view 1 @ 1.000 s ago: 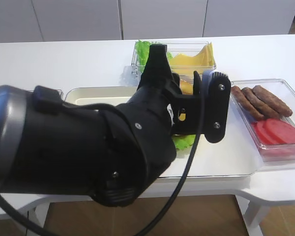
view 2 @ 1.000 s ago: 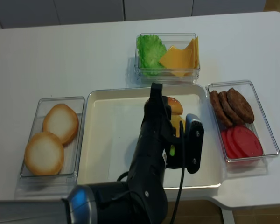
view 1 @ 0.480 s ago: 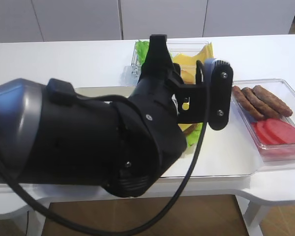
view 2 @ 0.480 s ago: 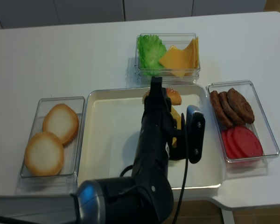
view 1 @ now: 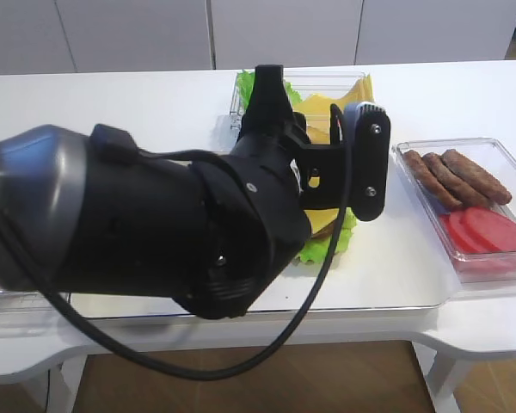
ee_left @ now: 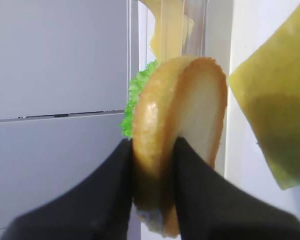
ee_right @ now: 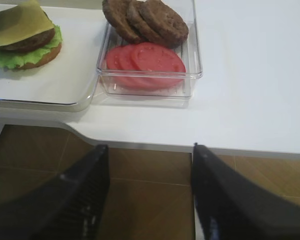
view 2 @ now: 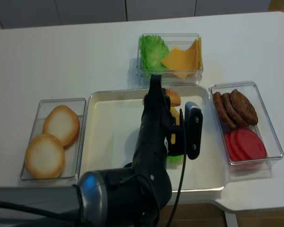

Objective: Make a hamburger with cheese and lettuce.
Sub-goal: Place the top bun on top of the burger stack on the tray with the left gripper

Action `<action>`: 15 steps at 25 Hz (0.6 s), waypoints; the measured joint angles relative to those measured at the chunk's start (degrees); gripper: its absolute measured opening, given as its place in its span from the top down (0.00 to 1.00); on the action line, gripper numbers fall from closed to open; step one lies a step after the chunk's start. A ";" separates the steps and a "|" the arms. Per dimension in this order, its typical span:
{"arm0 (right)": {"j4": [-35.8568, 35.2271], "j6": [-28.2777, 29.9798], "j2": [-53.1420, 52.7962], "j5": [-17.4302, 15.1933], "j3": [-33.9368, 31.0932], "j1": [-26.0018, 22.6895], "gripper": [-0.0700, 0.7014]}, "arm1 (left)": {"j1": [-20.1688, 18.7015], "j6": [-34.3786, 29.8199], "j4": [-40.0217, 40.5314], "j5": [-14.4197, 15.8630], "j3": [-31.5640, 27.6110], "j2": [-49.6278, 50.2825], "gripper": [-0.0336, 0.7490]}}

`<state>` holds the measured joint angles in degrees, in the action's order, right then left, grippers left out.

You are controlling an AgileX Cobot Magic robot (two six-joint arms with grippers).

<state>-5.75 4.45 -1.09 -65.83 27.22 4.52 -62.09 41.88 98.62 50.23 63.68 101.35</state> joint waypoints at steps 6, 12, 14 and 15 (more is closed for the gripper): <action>0.00 0.00 0.00 0.00 0.00 0.00 0.39 | 0.00 0.27 0.00 -3.72 0.33 0.00 0.75; 0.00 -0.10 0.00 0.00 0.00 0.00 0.39 | 0.85 0.27 0.00 -2.65 0.33 1.11 0.75; 0.00 -0.10 0.00 0.00 0.00 0.00 0.39 | 1.13 0.27 0.00 -2.36 0.46 1.69 0.75; 0.00 -0.10 0.00 0.00 0.00 0.00 0.39 | 1.13 0.27 0.00 -2.29 0.73 2.05 0.75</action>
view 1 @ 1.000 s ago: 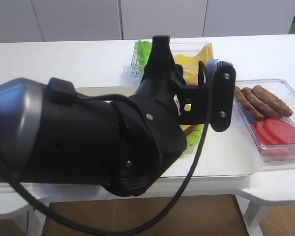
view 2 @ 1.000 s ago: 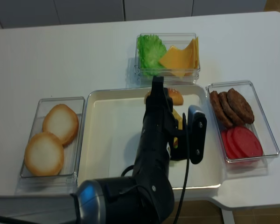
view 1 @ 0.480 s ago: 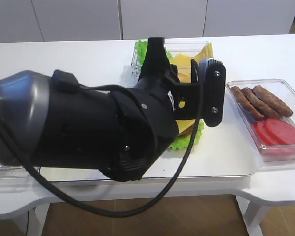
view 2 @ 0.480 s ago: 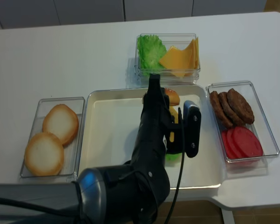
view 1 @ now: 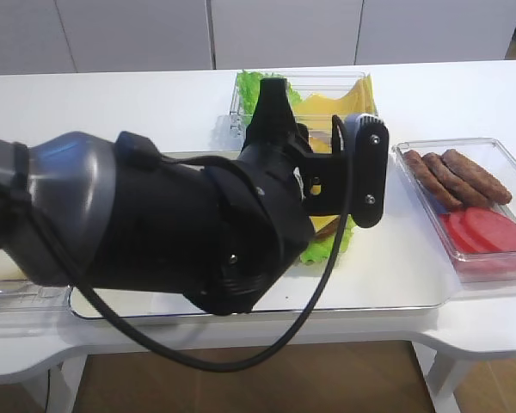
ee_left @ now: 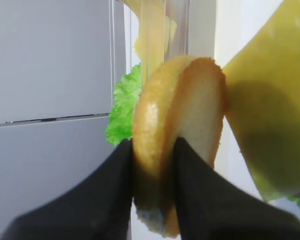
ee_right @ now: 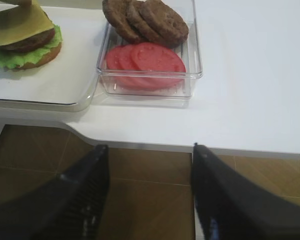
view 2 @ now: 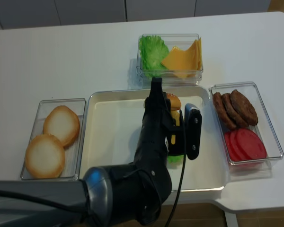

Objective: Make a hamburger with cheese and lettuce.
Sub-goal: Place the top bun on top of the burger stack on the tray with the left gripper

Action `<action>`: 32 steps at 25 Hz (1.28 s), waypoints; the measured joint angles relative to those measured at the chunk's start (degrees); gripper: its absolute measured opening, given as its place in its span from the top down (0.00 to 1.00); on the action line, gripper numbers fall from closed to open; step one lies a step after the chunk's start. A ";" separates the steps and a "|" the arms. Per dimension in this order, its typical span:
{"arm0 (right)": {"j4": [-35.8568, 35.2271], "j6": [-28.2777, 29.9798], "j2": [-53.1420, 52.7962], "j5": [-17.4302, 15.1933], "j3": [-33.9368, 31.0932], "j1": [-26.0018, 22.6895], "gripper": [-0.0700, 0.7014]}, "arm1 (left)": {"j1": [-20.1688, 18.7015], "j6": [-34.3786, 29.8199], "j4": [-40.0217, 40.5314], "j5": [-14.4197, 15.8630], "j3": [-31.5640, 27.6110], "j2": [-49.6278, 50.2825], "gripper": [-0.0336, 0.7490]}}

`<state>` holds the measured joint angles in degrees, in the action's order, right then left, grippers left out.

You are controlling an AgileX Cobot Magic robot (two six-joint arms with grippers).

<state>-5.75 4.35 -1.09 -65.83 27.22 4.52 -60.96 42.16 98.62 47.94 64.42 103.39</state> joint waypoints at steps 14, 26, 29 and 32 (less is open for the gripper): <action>0.00 0.00 0.00 0.00 0.00 0.00 0.39 | 0.37 0.00 0.14 1.06 0.73 1.06 0.75; 0.00 0.00 0.00 0.00 0.00 0.00 0.39 | -0.55 0.00 0.28 0.96 0.73 1.28 0.75; 0.00 0.00 0.00 0.00 0.00 0.00 0.39 | -0.55 0.00 0.41 0.96 0.73 1.41 0.75; 0.00 0.00 0.00 0.00 0.00 0.00 0.39 | -0.55 0.04 0.45 1.06 0.81 1.62 0.75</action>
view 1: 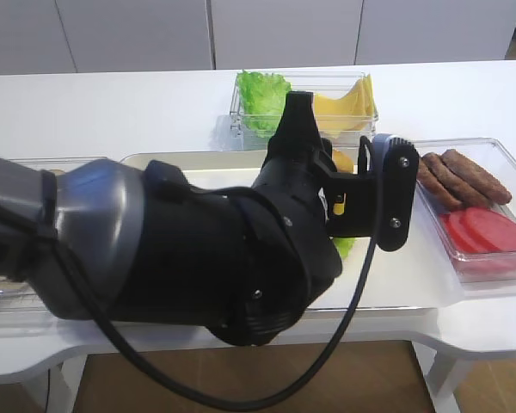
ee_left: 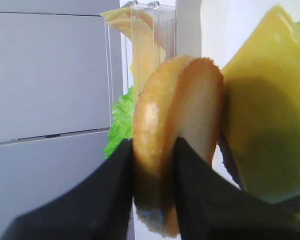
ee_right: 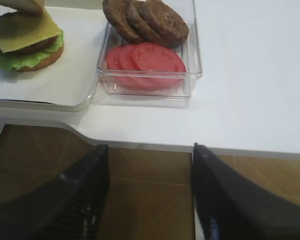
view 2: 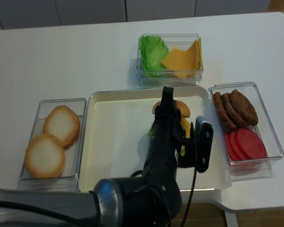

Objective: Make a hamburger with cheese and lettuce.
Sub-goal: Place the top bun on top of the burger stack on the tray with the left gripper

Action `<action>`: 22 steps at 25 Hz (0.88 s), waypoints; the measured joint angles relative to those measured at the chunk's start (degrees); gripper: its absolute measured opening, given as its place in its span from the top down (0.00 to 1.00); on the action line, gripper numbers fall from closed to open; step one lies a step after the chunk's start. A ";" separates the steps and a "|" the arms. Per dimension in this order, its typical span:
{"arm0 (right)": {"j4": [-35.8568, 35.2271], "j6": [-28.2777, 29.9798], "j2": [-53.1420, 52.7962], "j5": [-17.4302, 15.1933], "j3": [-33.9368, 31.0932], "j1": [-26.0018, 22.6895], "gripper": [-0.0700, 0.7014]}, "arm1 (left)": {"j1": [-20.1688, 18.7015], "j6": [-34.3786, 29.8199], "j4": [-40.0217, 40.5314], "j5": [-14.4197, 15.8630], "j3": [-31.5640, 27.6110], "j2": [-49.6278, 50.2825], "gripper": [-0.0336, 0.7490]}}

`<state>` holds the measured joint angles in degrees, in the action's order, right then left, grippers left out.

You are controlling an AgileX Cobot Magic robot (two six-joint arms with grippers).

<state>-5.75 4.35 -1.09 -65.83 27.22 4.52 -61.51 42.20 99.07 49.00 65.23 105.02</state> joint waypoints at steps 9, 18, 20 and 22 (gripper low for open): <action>0.00 0.00 0.00 0.00 0.00 0.00 0.39 | -0.12 0.00 0.40 0.20 0.00 0.25 0.67; 0.00 0.00 0.00 0.00 0.00 0.00 0.39 | -0.25 0.09 0.20 1.48 0.00 0.36 0.65; 0.00 0.00 0.00 0.00 0.00 0.00 0.39 | -0.25 0.09 0.20 1.48 0.00 0.36 0.65; 0.00 0.00 0.00 0.00 0.00 0.00 0.39 | -0.25 0.23 0.20 1.24 0.00 0.36 0.64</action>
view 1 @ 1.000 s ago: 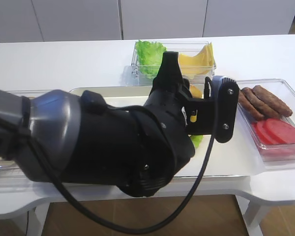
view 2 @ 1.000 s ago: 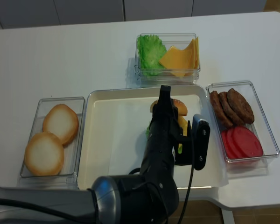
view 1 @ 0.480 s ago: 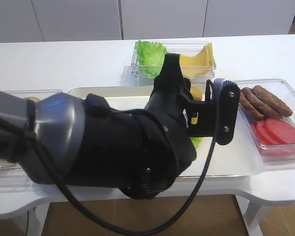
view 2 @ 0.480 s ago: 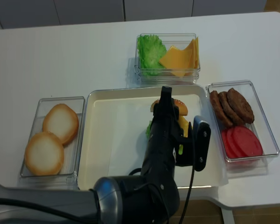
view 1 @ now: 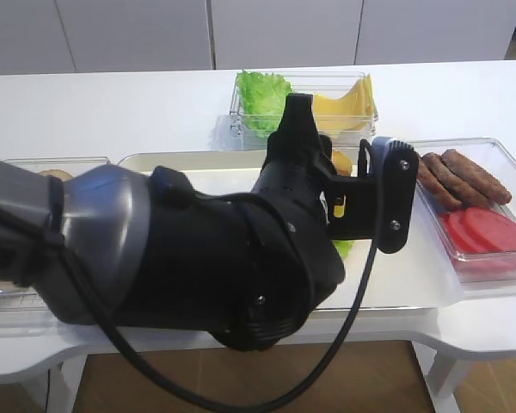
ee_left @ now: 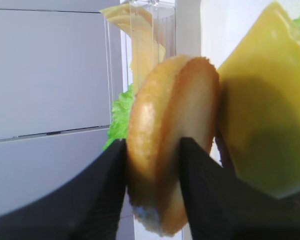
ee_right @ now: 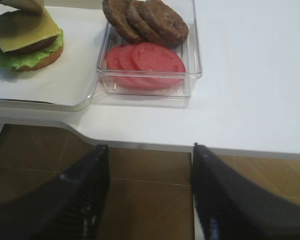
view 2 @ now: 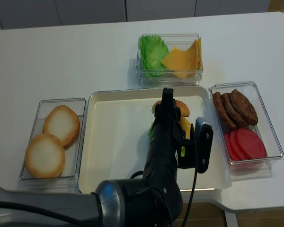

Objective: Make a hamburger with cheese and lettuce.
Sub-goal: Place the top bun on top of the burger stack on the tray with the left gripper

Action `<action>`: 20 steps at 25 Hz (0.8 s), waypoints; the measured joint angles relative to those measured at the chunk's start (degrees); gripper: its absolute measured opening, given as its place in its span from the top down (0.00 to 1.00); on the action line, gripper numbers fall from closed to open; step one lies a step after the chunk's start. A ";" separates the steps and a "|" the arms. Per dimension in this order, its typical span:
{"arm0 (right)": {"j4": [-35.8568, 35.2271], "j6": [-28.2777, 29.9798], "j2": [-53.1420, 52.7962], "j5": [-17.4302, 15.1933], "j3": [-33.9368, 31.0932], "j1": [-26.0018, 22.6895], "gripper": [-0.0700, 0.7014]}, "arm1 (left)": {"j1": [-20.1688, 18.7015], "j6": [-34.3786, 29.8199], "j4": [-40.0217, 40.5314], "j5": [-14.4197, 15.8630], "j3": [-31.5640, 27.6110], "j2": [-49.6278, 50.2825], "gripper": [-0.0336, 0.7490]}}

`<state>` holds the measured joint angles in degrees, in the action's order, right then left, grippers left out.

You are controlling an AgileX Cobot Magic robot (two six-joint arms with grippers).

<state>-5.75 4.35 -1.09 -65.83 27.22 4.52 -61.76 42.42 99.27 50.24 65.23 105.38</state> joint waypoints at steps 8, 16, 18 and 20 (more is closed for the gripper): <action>0.00 0.22 0.00 0.00 0.00 0.00 0.39 | 0.00 1.35 -0.14 -1.60 0.00 0.00 0.54; 0.00 0.12 0.00 0.00 0.00 0.00 0.39 | 0.00 1.57 -0.15 -1.86 0.00 0.00 0.39; 0.00 0.12 0.00 0.00 0.00 0.00 0.39 | 0.00 1.57 -0.15 -1.86 0.00 0.00 0.38; 0.00 0.12 0.00 0.00 0.00 0.00 0.39 | 0.00 1.69 -0.15 -1.86 0.00 0.00 0.38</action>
<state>-5.75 4.47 -1.09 -65.83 27.22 4.52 -61.76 44.12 99.12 48.38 65.23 105.38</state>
